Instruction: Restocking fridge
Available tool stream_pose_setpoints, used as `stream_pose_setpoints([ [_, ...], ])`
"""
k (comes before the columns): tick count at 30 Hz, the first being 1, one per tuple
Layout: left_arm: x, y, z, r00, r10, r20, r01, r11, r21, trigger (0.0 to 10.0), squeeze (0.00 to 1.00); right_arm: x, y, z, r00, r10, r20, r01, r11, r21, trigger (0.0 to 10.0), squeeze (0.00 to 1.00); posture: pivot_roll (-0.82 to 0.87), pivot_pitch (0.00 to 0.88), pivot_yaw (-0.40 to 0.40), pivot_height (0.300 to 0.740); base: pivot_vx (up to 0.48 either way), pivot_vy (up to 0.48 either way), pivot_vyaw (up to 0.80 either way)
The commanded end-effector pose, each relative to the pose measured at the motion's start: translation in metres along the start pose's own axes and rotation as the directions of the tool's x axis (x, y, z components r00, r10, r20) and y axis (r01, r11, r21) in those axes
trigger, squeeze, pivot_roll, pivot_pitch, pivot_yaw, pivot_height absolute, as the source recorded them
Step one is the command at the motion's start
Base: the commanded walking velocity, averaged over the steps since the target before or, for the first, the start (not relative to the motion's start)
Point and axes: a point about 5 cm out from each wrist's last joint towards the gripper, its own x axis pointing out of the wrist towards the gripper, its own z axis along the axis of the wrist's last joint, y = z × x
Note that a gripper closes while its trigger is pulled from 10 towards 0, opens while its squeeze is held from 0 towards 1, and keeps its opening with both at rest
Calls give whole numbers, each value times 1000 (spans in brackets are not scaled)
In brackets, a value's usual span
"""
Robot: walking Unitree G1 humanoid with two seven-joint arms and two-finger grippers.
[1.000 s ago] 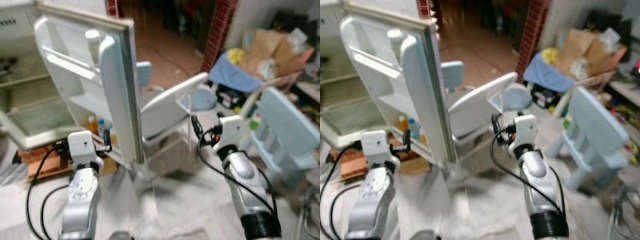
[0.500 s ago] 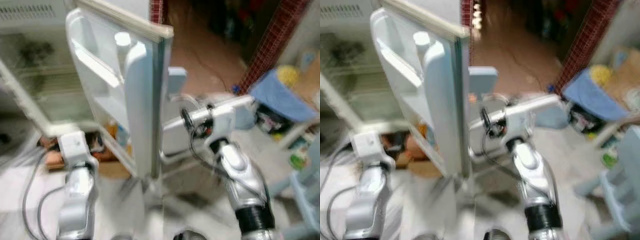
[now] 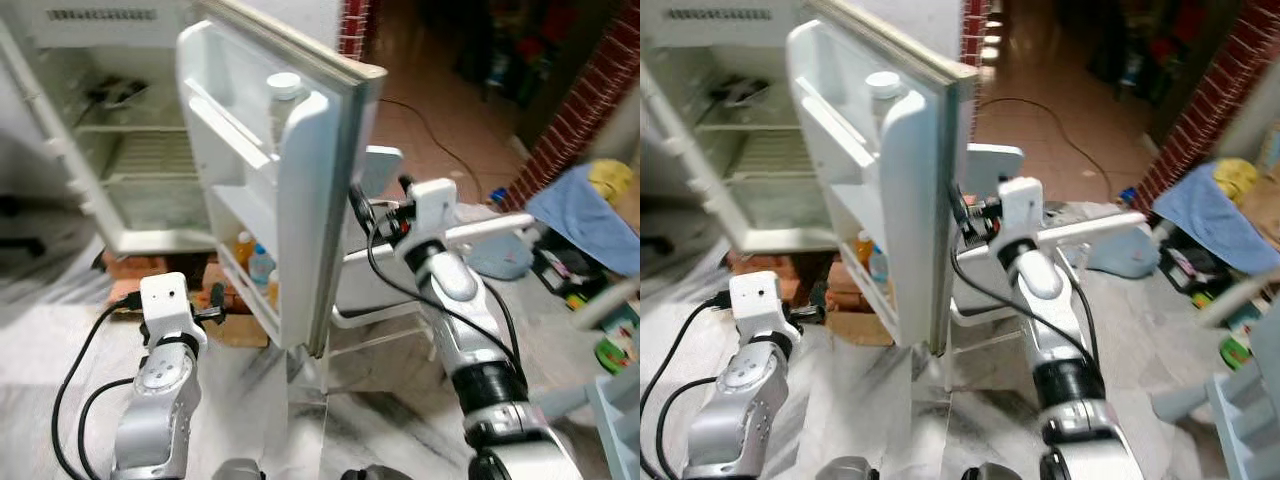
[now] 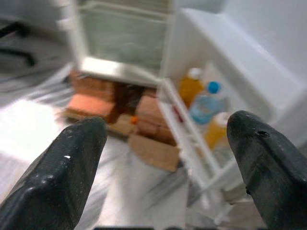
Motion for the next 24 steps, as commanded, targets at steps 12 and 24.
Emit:
stream_pose_setpoints([
  [12, -6, 2, 0, 1000, 7, -26, -7, 1000, -18, 10000, 0, 5, -20, -2, 990, -141, -9, 141, 990, -10, 10000, 0, 219, 0, -63, 740, 0, 0, 117],
  [24, -5, -6, 0, 998, -42, -52, 42, 999, -10, 10000, 0, 46, 15, 16, 1000, -17, 26, 12, 988, 156, 10000, 0, 227, 0, -55, 740, 0, 0, 0],
])
